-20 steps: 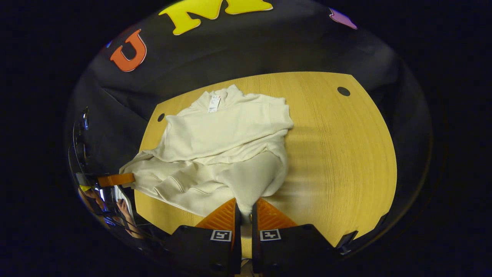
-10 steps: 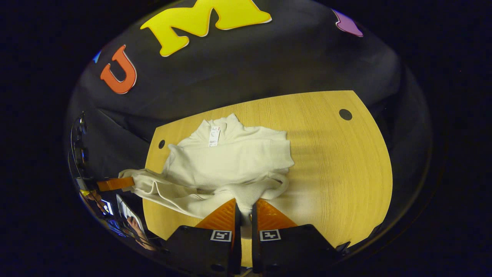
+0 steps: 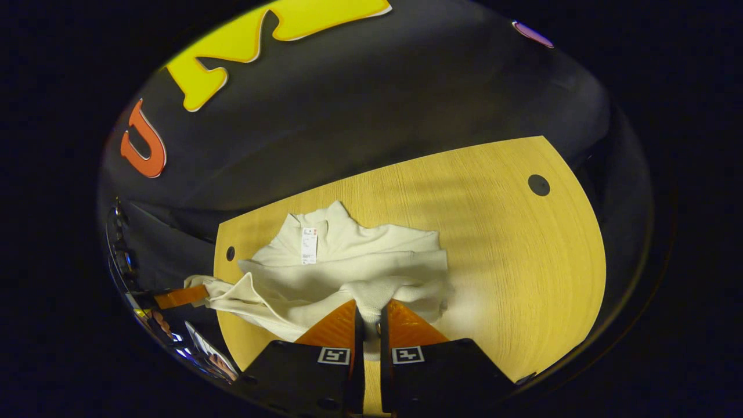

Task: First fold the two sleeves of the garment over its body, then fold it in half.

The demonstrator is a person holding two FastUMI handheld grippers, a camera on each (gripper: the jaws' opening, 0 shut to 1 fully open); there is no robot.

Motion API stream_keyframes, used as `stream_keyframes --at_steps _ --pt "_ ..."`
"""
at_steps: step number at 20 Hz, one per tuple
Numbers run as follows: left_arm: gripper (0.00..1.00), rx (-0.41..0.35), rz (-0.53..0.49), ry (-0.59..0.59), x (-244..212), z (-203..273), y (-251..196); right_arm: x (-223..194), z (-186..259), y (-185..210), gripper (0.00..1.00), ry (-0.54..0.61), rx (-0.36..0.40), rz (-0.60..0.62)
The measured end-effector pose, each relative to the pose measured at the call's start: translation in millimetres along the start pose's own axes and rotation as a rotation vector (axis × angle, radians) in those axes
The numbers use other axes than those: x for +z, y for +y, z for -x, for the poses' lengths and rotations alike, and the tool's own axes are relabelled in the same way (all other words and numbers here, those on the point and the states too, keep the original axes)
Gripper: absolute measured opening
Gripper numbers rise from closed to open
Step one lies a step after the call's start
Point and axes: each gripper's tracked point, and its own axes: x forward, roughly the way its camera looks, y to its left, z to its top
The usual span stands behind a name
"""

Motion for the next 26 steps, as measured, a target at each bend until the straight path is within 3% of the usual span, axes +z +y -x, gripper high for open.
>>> stream_keyframes --at_steps 4,8,11,12,13,14,15,16,18,20,21,23,24,25,26 --pt "0.06 0.024 -0.031 -0.003 0 -32 7 12 -28 5 0.11 -0.015 -0.004 -0.019" --pt "0.07 0.004 0.002 -0.069 12 -50 7 12 -22 5 0.11 -0.058 -0.023 -0.036" --pt "0.19 -0.013 0.003 -0.095 19 -55 4 11 -24 5 0.14 -0.082 -0.026 -0.043" --pt "0.28 -0.020 -0.005 -0.112 24 -55 2 10 -26 6 0.14 -0.085 -0.025 -0.035" --pt "0.36 -0.025 -0.010 -0.126 27 -54 -2 9 -25 7 0.18 -0.093 -0.026 -0.024" --pt "0.77 -0.033 -0.008 -0.134 29 -54 -5 12 -26 6 0.22 -0.116 -0.033 -0.015" --pt "0.76 -0.033 0.001 -0.137 28 -52 -5 18 -18 6 0.32 -0.145 -0.041 -0.006" --pt "0.91 -0.032 0.012 -0.134 26 -53 -5 21 -14 7 0.32 -0.163 -0.035 0.001" --pt "0.97 -0.040 0.039 -0.130 22 -52 -5 25 -6 9 0.36 -0.185 -0.030 0.022" --pt "0.97 -0.034 0.033 -0.163 23 -46 -5 30 0 10 0.54 -0.213 -0.028 0.051" --pt "0.97 -0.026 0.013 -0.193 27 -40 -5 31 4 5 0.72 -0.235 -0.044 0.075" --pt "0.98 0.002 -0.035 -0.245 31 -24 -5 37 19 7 0.76 -0.284 -0.057 0.117" --pt "0.99 0.014 -0.051 -0.272 34 -16 -5 38 25 10 0.81 -0.303 -0.054 0.135" --pt "0.99 0.021 -0.063 -0.303 36 -6 -8 37 34 13 0.92 -0.323 -0.049 0.152" --pt "0.99 0.029 -0.071 -0.335 39 5 -8 38 39 16 0.95 -0.341 -0.046 0.175"
